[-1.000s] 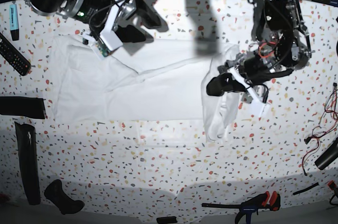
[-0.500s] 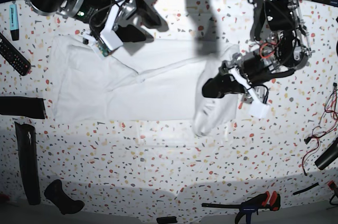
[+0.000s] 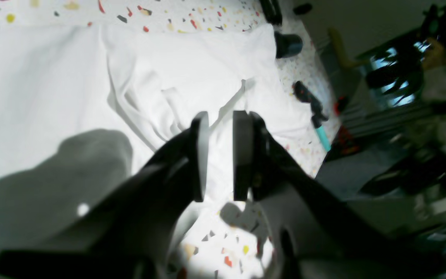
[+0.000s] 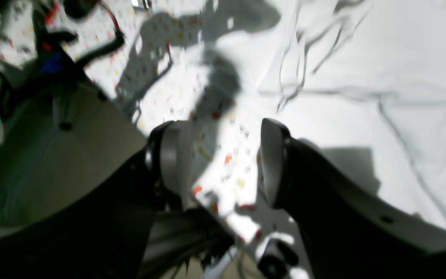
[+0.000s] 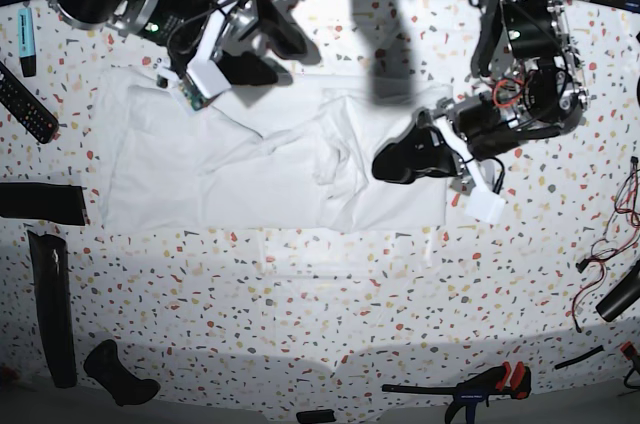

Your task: Fold the T-shirt properly

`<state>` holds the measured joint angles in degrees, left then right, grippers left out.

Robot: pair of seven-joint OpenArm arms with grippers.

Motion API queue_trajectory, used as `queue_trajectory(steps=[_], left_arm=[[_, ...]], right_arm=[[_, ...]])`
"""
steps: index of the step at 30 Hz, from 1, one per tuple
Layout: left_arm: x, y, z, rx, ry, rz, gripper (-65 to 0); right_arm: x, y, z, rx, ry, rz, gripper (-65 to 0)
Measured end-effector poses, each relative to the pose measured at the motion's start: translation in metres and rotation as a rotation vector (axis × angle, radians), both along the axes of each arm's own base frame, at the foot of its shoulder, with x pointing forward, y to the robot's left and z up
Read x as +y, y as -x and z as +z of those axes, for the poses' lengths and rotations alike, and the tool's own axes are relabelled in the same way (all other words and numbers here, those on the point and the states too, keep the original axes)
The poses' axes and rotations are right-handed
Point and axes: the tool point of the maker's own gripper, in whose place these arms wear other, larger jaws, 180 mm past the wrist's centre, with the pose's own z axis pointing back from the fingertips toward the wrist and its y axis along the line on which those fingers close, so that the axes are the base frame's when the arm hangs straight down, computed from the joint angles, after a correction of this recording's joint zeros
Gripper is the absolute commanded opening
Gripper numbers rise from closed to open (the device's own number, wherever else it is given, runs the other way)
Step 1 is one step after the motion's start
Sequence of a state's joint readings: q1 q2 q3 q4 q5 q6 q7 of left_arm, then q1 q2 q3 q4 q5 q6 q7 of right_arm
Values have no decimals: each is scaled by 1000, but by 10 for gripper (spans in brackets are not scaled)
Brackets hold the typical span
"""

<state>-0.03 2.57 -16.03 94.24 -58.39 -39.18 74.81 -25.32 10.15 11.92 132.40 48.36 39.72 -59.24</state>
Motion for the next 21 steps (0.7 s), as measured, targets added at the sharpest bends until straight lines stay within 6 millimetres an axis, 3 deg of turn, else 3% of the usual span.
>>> queue_trajectory(steps=[3,6,12,15,18,21], left_arm=[[0,1,-2,5,-11,-2,-537],[0,1,-2,5,-10,-2,-537],[0,1,-2,5,-10,-2,-472],[0,1,-2,4,-10,-2,-460],[0,1,-2,4,-10,-2,-460],[0,1,-2,5,-10,-3,-460]], right_arm=[[-14,-17,6,-56,43,-48,-297],[-44,-43,15,-138,134,-147,-199],[-115,-77,41,-295,289,-395,-190],[-164,-96,47,-286,305,-608,-190],[-199,-108,33,-213,279,-720,-190],[-219,-115,-13,-39,258,-731,-190]])
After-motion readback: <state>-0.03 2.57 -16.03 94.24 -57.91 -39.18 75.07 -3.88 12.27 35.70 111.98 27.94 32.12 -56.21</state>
